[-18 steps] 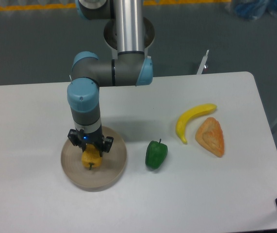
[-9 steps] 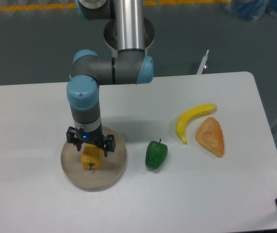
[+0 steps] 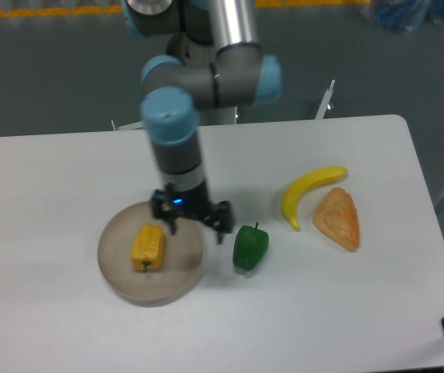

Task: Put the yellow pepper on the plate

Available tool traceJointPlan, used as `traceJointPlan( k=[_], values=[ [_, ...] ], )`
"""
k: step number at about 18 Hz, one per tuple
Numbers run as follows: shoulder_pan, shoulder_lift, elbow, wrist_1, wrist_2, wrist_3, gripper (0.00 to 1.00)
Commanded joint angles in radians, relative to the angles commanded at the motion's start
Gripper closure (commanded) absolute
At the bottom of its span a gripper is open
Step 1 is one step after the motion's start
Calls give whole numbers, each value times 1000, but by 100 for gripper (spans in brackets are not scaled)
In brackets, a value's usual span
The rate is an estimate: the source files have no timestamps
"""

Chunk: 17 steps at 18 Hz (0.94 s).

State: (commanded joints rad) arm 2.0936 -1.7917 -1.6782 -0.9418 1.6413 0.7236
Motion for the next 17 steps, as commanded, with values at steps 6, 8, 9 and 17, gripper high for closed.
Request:
traceJointPlan(
  k=[6, 8, 9, 17],
  values=[
    [147, -2, 32, -8, 5, 331, 0],
    [170, -9, 37, 0, 5, 371, 0],
    [178, -11, 46, 3, 3, 379, 0],
    [198, -41, 78, 11, 3, 393, 0]
  ],
)
